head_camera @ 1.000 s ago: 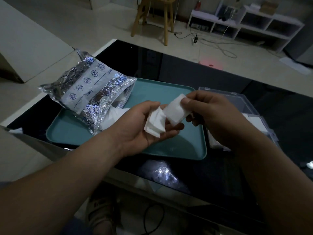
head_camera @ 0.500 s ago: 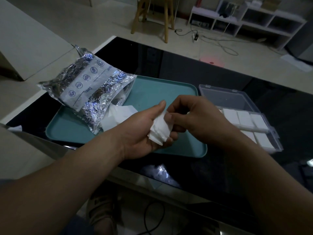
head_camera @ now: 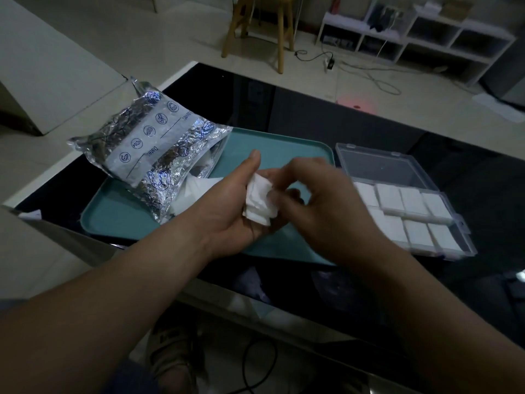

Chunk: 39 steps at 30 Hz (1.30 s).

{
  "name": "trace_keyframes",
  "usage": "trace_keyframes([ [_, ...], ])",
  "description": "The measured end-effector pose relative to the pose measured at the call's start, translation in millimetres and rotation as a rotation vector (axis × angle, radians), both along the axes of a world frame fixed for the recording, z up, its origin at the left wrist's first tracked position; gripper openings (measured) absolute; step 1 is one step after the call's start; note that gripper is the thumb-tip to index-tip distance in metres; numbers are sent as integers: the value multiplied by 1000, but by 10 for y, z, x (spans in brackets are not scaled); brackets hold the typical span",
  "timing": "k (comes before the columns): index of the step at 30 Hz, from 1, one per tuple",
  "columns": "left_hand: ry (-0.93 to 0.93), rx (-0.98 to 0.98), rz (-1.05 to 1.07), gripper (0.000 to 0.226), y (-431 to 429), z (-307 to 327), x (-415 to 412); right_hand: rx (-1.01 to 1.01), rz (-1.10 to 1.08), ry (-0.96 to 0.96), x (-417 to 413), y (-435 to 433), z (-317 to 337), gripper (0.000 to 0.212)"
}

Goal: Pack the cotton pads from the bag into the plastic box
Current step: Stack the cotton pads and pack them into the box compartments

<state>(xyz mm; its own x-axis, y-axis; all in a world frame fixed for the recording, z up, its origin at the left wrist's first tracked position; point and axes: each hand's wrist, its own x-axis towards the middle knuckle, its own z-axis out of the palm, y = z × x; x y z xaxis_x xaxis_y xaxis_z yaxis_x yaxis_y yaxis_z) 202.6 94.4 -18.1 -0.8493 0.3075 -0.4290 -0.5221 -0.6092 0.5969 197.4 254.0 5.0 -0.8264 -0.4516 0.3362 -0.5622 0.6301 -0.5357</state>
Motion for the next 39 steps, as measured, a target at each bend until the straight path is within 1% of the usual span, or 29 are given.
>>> trace_keyframes([
  [1, -6, 23, -1, 66, -15, -1, -12, 57, 52, 5, 22, -11, -46, 10],
  [2, -20, 35, -7, 59, -29, 4, -19, 103, 89, 8, 39, -17, -72, 13],
  [4, -32, 40, -29, 48, -43, -15, -32, 139, 109, -1, 35, -5, -83, 26],
  [7, -11, 24, -94, 49, -15, -12, 2, 159, 127, -73, 2, 7, -61, 49],
  [9, 5, 59, -141, 48, 5, -4, 19, 173, 144, -119, -1, -7, -66, 54],
  [13, 51, 59, -182, 50, 9, 24, 43, 84, 133, -144, 31, -15, -72, 45],
  [18, 59, 48, -168, 46, 22, -6, 45, 85, 139, -180, 35, -13, -116, 47],
  [21, 63, -19, -142, 44, 32, -50, 36, 66, 101, -202, 34, 1, -116, 44],
  [23, 72, -68, -133, 50, 23, -69, 29, 100, 109, -224, 44, 12, -81, 47],
  [25, 66, -112, -117, 54, -5, -30, 16, 32, 104, -278, 32, 19, -51, 42],
  [26, 59, -118, -78, 52, -37, -4, -9, -42, 64, -281, 9, 20, -28, 35],
  [28, 53, -104, 37, 38, -136, 63, -94, -196, -99, -237, -95, 35, 23, 20],
  [30, 54, -86, 141, 20, -255, 116, -178, -254, -278, -216, -230, 92, 51, 19],
  [31, 57, -86, 182, 14, -308, 131, -205, -222, -333, -218, -289, 127, 34, 19],
  [32, 58, -96, 221, 16, -348, 124, -225, -155, -356, -220, -336, 158, -6, 18],
  [33, 54, -114, 253, 22, -367, 118, -228, -57, -347, -218, -360, 173, -59, 17],
  [35, 71, -143, 286, 31, -370, 100, -224, 175, -261, -213, -351, 152, -180, 16],
  [37, 93, -191, 271, 32, -322, 62, -225, 339, -151, -210, -288, 79, -279, 25],
  [39, 74, -212, 243, 25, -283, 41, -230, 411, -98, -217, -216, -11, -333, 41],
])
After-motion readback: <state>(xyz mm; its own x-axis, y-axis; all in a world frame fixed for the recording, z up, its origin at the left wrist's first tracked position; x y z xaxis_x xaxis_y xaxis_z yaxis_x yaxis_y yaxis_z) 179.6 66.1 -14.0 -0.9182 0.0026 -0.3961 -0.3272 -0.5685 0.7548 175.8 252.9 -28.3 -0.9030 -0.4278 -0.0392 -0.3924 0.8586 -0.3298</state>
